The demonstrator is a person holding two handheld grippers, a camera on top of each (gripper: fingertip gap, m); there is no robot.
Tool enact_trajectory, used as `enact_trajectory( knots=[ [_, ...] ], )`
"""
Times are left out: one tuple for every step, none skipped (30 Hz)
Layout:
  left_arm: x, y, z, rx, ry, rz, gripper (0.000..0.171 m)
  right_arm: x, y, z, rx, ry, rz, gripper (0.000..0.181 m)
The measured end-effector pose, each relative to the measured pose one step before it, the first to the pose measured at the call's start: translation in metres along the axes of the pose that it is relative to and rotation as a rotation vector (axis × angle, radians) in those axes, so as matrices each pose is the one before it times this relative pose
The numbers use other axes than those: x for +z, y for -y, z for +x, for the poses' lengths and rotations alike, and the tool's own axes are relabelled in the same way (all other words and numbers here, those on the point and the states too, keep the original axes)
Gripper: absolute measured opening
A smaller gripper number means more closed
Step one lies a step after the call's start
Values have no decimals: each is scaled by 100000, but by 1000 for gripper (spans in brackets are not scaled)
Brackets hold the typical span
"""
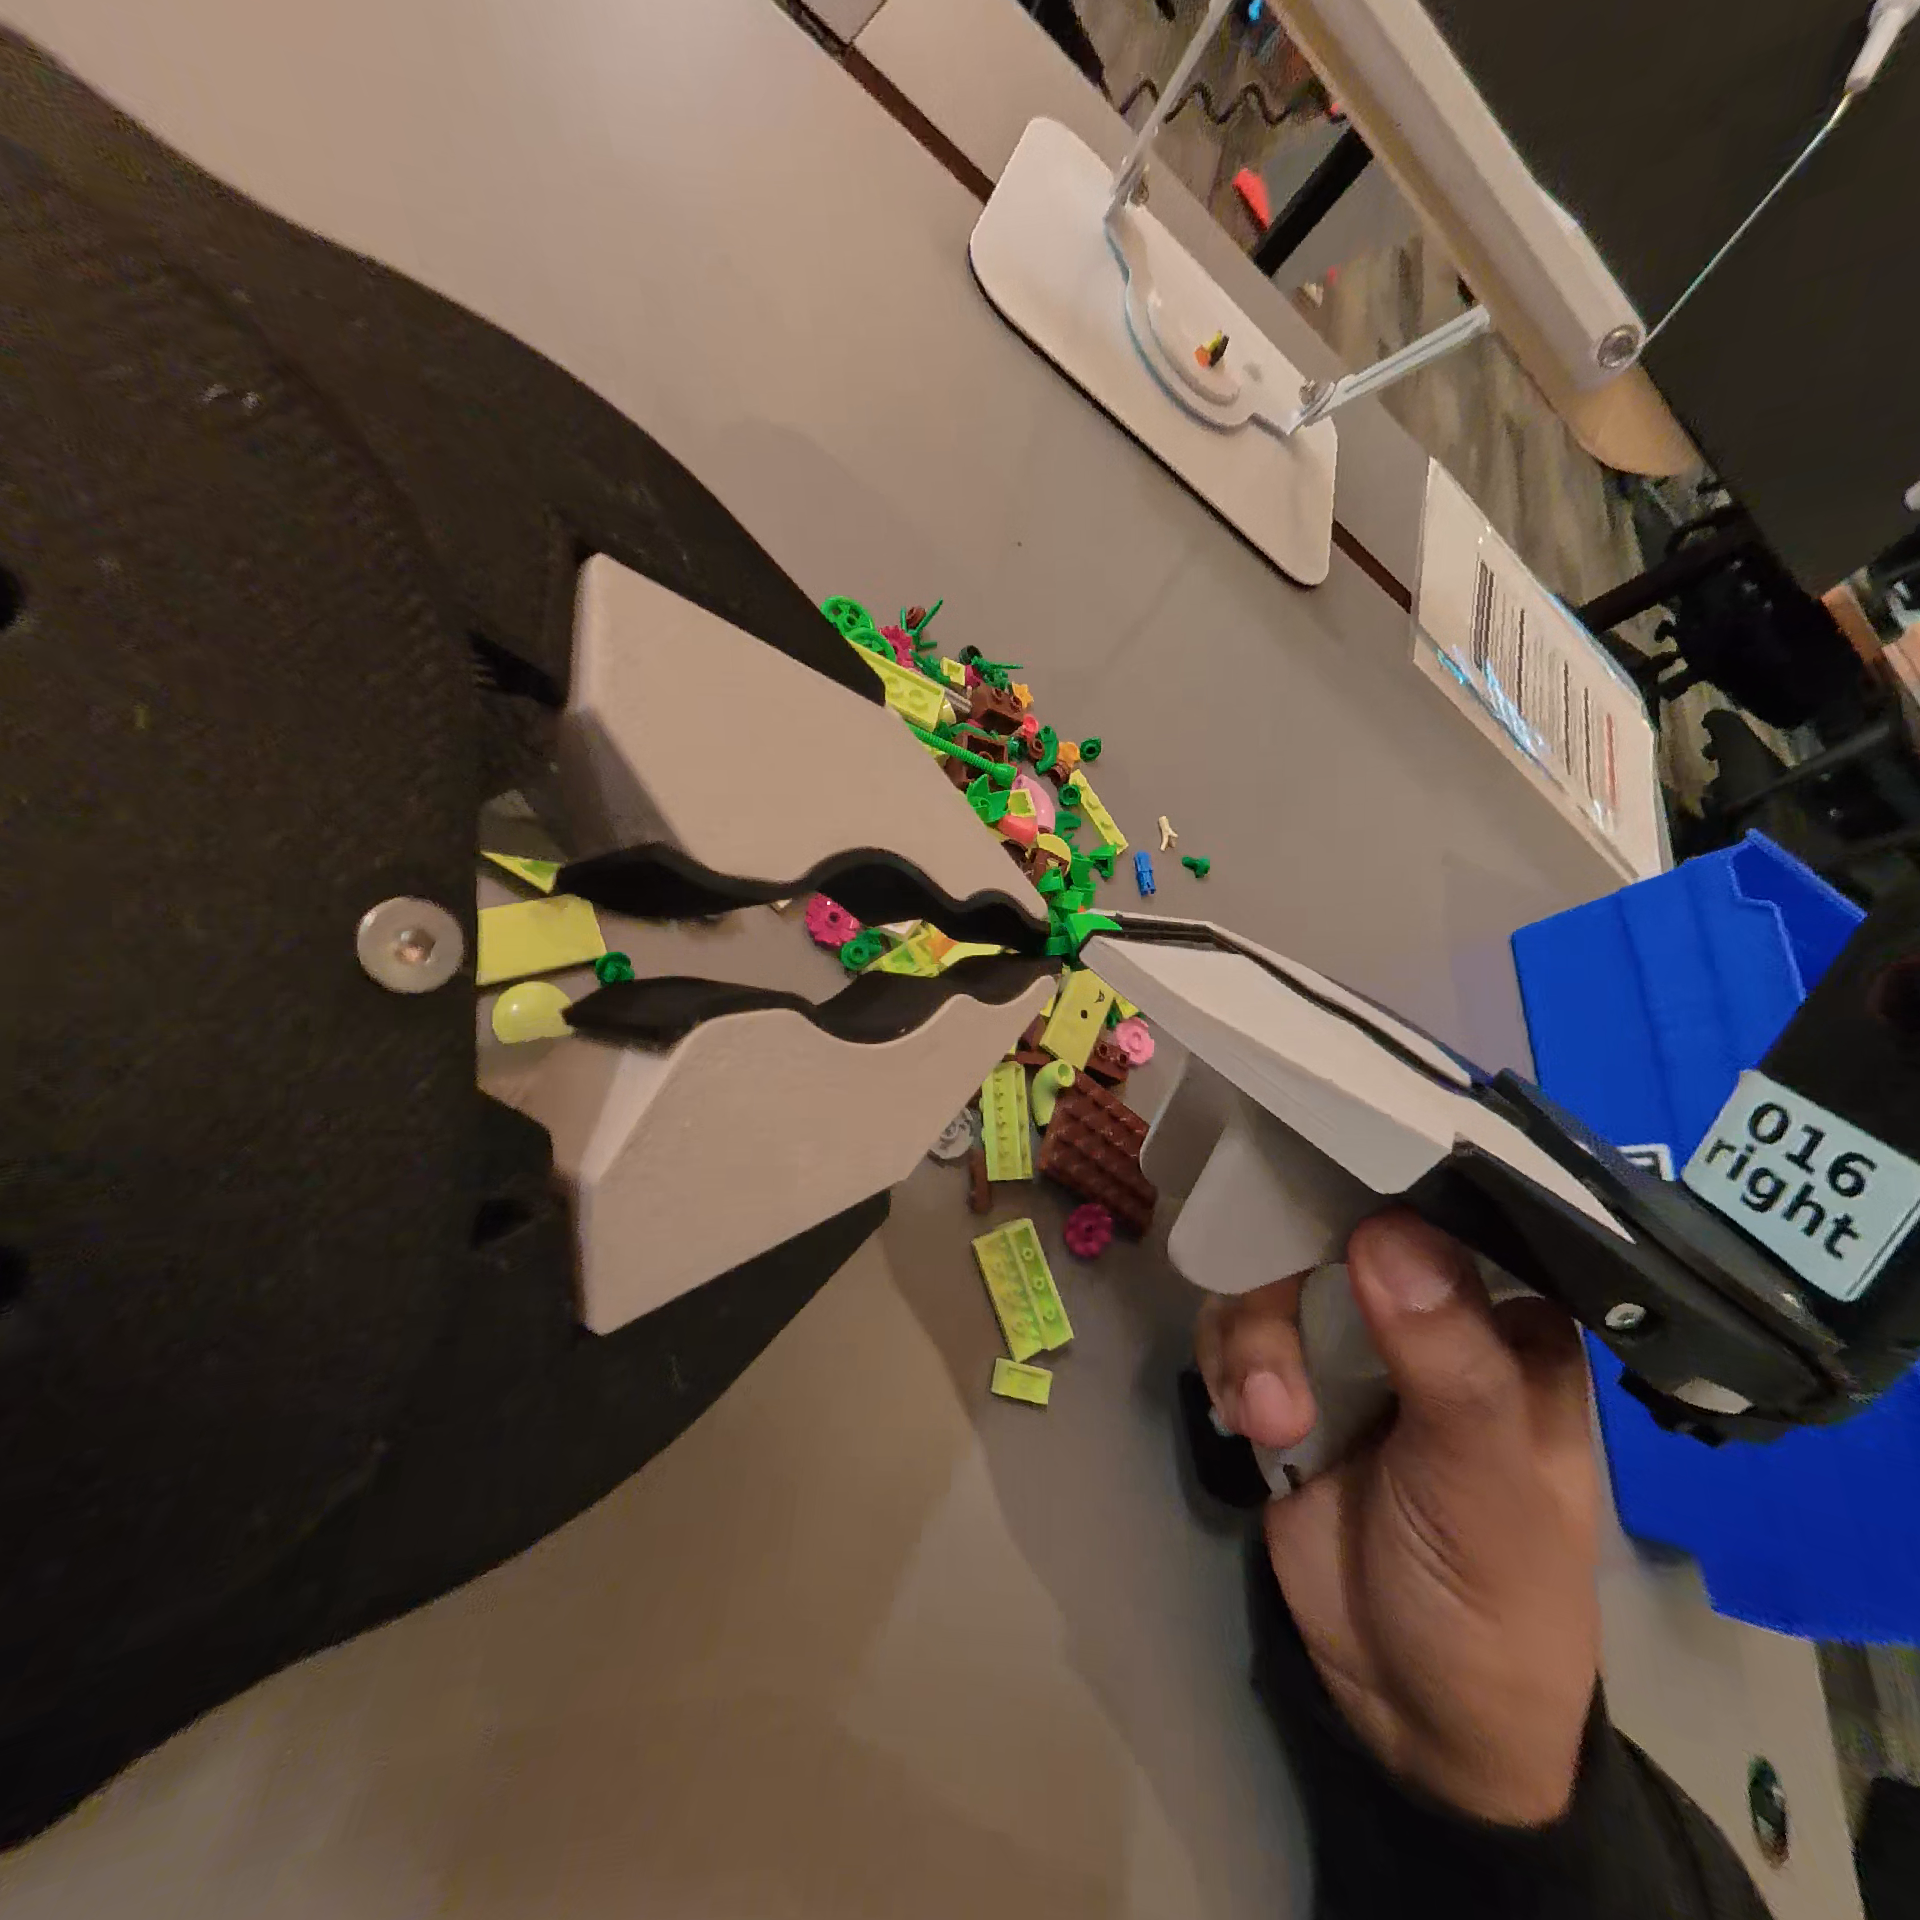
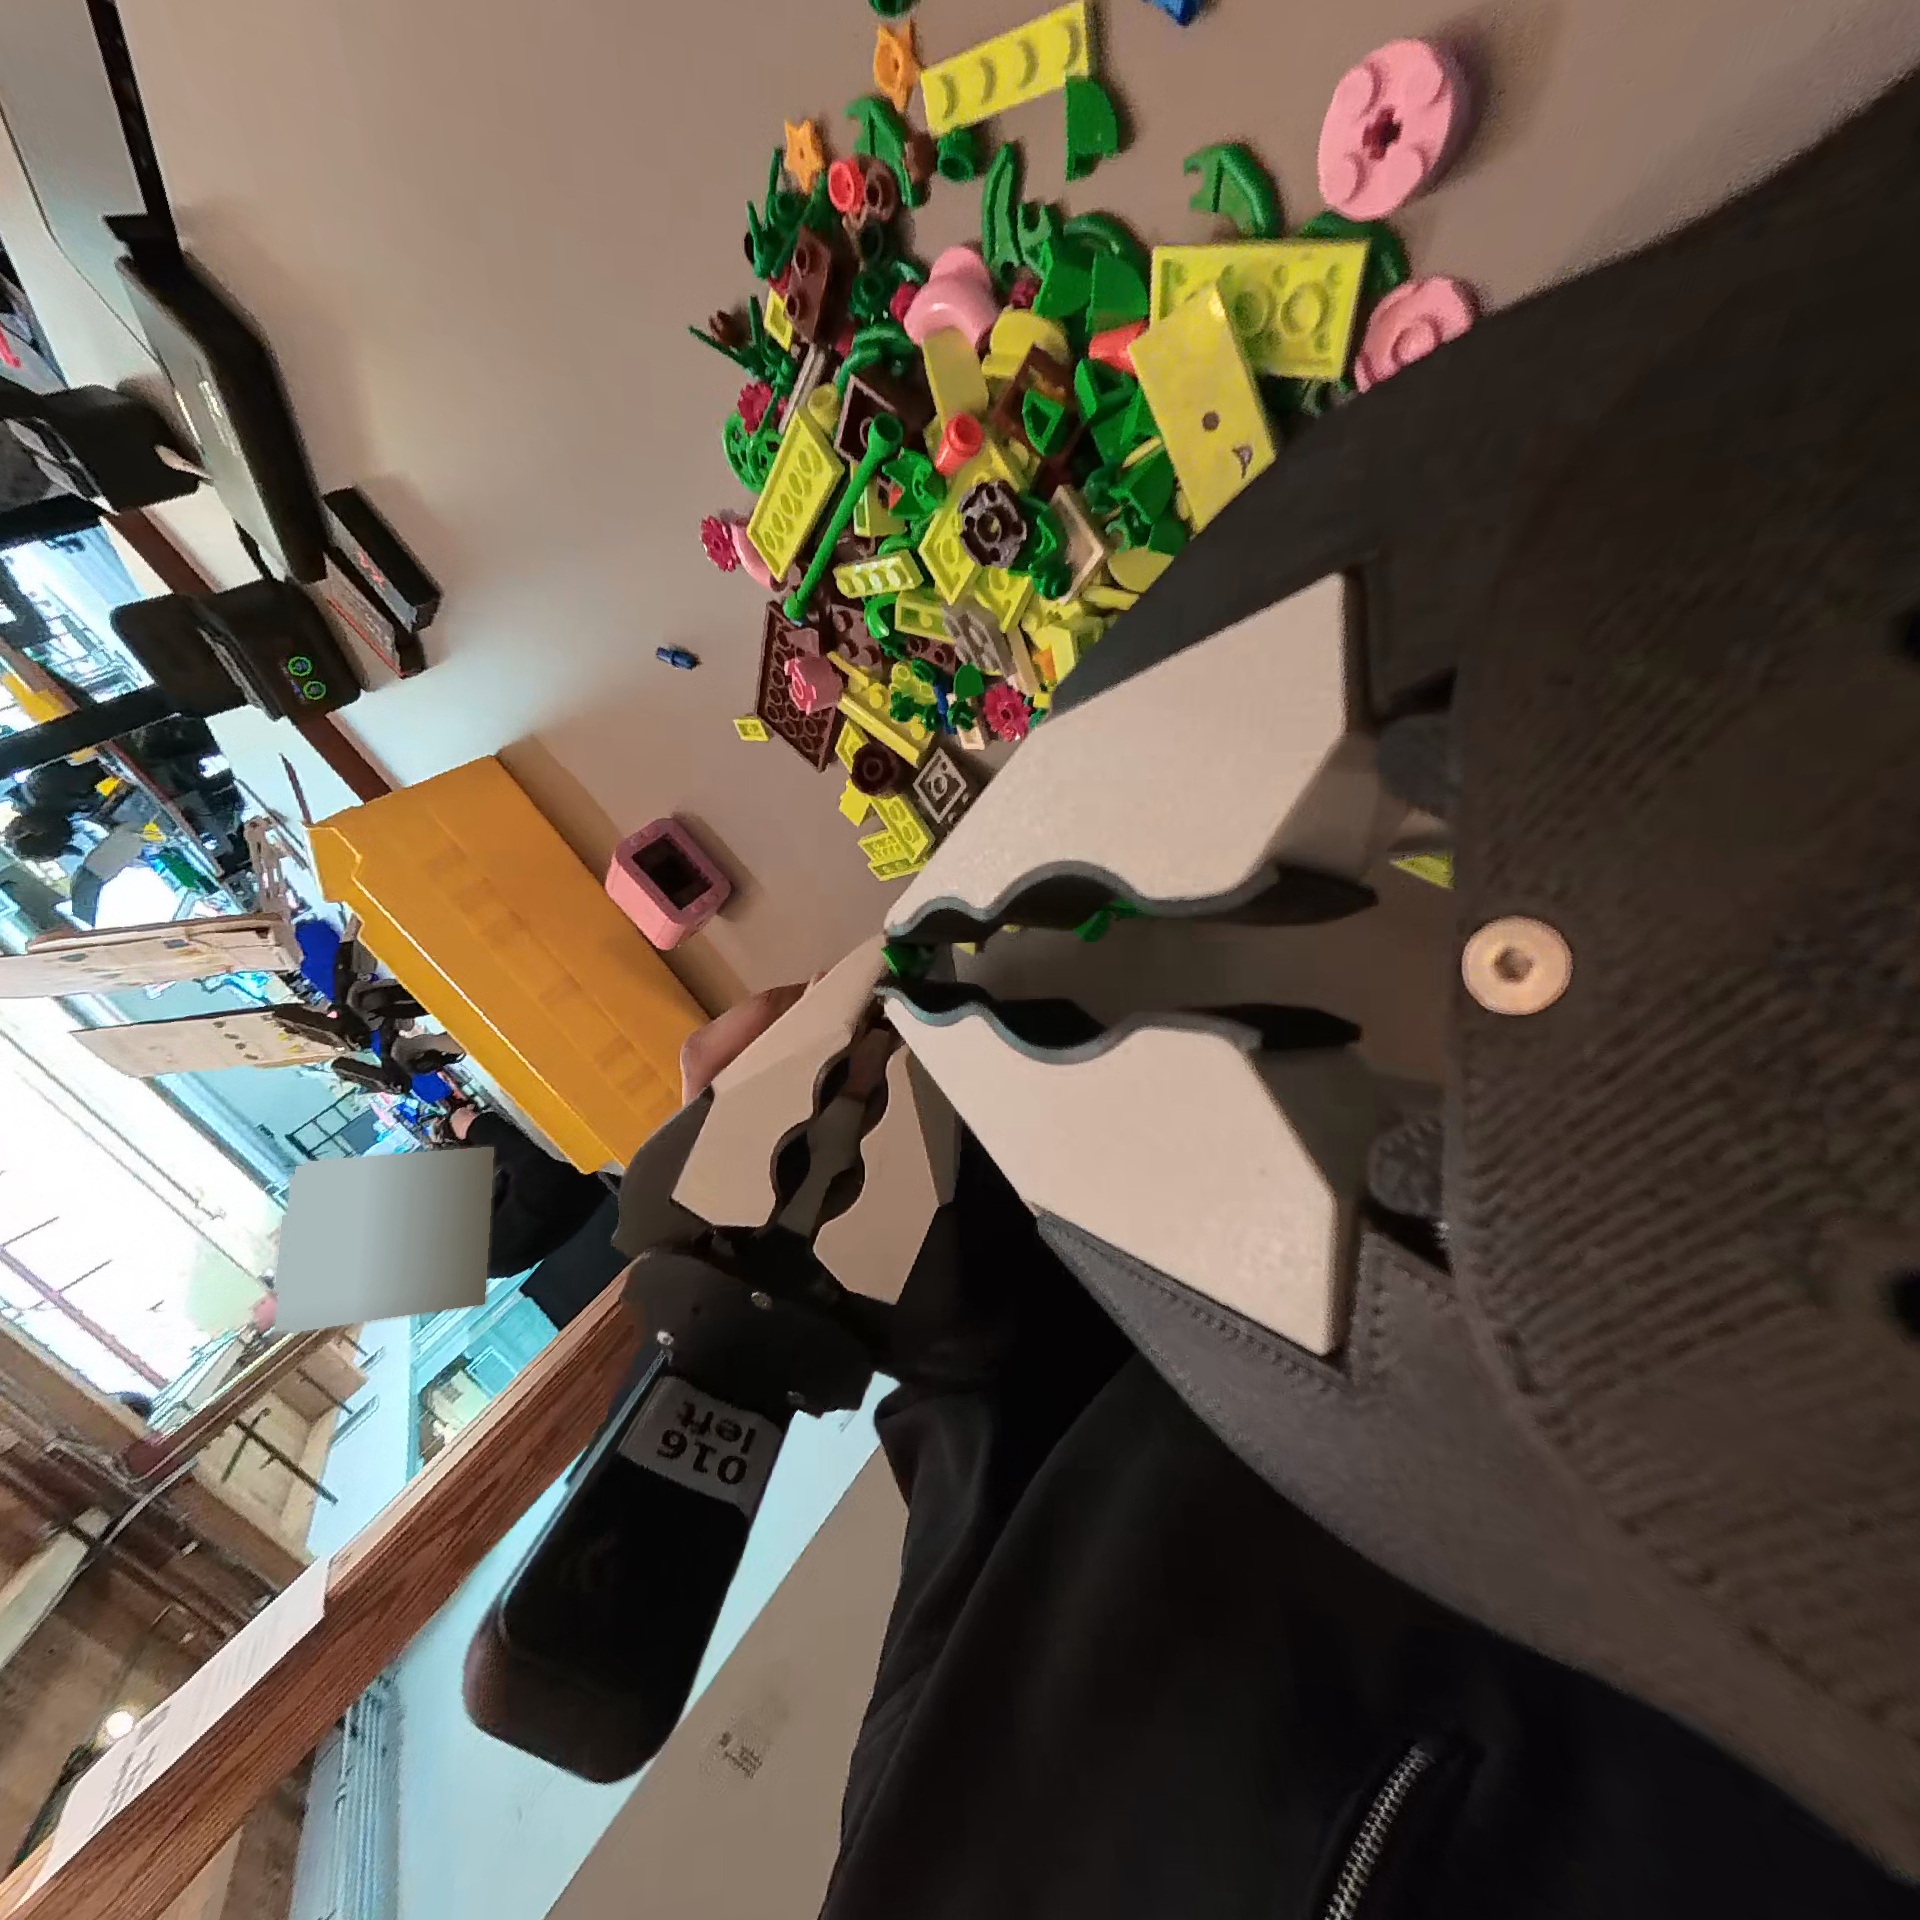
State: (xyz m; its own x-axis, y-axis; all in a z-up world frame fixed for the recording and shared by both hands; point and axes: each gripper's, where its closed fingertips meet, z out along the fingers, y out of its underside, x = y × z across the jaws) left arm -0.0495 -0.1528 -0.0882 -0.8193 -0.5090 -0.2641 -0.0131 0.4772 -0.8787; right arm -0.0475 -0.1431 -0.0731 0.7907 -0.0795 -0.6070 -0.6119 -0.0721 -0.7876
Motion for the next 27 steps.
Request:
enact_trajectory(
  knots=[
    [-28,22,11,-671,-367,139,0,-17,59,-36,427,419,541,3],
    [-38,31,8,-293,-248,-61,0,-14,52,-30,463,505,563,3],
    [-34,40,28,-642,-669,65,0,-11,37,-58,300,969,572,3],
    [-42,40,9,-2089,-1110,-1,0,-20,51,-55,331,1315,454,2],
    [-112,132,11,-2831,-1736,522,0,-2,95,-87,431,1416,1015,2],
    [-110,8,54,-3465,-2492,-90,0,20,70,-96,126,1321,680,2],
    [-109,-28,25,-4183,-2932,227,0,10,60,-13,30,503,274,2],
    [-114,-215,96,-4477,-3684,-510,0,-186,436,70,-550,-381,2594,1],
    [-21,-770,-43,-3851,-3163,-3083,0,-832,1420,259,-16,-1297,8046,0],
    [-17,-368,-361,-2935,-1094,84,0,-1344,2005,381,1417,-474,9222,0],
    [-110,168,-380,-2912,-745,2293,0,-1216,1415,646,792,-1363,3906,0],
    [-73,124,-181,-2917,-1386,699,0,-934,742,860,-1749,-3350,1088,0],
    [-4,21,-214,-715,179,175,0,-520,203,557,-2003,-2419,-238,0],
    [80,-188,-139,1860,1389,-906,0,2,-165,102,-1287,-677,-846,0],
    [132,-205,18,3272,1733,-1144,0,457,-578,-199,-1414,181,-2303,0],
    [155,-40,140,3360,1656,-471,0,794,-886,-332,-1397,48,-3767,0],
    [150,31,242,3131,1279,-216,0,959,-989,-539,-1142,673,-4262,1],
    [109,85,209,2914,1448,-159,0,966,-970,-687,-999,1259,-4427,8],
    [24,247,183,2550,1422,863,0,875,-902,-624,-1571,988,-4133,13],
    [-23,325,178,1523,930,1278,0,699,-778,-372,-1840,-61,-3344,18],
    [-62,363,158,466,408,1404,0,465,-672,-176,-1517,-747,-2869,16],
    [-91,355,61,69,598,1533,0,270,-381,-165,-834,-104,-1388,12],
    [-30,89,-38,757,950,148,0,93,-42,-204,546,938,554,13],
    [-44,143,-56,1159,951,762,0,-46,175,-256,2038,1970,1470,7],
    [-30,138,83,192,-9,730,0,-46,78,-197,2876,1890,141,5],
    [-26,150,83,-611,-259,747,0,-79,59,-125,2494,1716,-520,4],
    [2,67,27,-269,4,388,0,-63,37,-67,1802,1420,-393,4]
  ],
)
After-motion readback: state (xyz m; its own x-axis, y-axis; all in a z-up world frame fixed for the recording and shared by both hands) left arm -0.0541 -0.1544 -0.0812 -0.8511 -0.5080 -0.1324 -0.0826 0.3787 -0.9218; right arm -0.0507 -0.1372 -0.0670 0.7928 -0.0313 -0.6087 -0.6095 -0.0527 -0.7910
